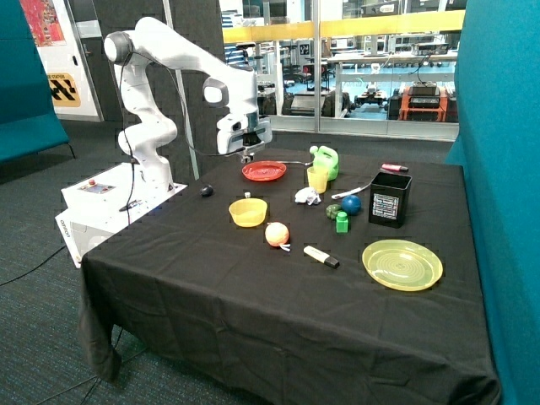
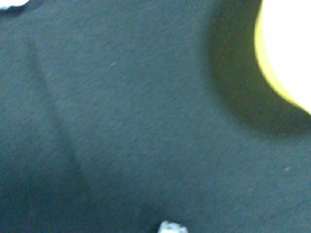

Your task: Roll the dices in the bowl

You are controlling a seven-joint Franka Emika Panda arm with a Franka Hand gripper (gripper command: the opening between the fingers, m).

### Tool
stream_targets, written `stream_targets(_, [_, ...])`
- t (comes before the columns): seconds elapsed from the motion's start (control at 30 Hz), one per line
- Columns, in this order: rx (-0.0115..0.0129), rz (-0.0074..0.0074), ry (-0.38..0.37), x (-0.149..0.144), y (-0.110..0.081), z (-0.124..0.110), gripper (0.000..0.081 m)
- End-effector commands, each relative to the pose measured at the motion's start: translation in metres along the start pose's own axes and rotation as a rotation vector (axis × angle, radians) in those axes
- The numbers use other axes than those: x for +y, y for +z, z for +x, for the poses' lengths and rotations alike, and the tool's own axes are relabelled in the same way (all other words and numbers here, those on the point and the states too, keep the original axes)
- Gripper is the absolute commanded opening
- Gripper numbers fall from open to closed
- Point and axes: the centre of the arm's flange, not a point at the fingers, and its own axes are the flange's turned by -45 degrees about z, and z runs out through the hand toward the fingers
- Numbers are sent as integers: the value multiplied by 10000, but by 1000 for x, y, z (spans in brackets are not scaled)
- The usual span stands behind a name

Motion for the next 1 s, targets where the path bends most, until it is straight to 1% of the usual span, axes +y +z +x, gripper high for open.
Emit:
stream_targets(0.0, [-18, 28, 494, 37, -1, 21, 0])
stream_targets(0.47, [-18, 28, 783, 66, 0, 49, 0])
stream_targets(0.5, [-18, 28, 690, 67, 0, 51, 0])
stream_targets(0.63, [-18, 28, 704, 71, 0, 57, 0])
stream_targets(0.67, [-17, 28, 372, 72, -1, 61, 0])
stream_targets(0.7, [-18, 28, 743, 73, 0, 63, 0])
stream_targets(0.73, [-17, 28, 289, 74, -1, 67, 0])
stream_targets(0.77, [-18, 28, 735, 74, -1, 68, 0])
stream_targets(0.97, [-18, 28, 700, 77, 1, 76, 0])
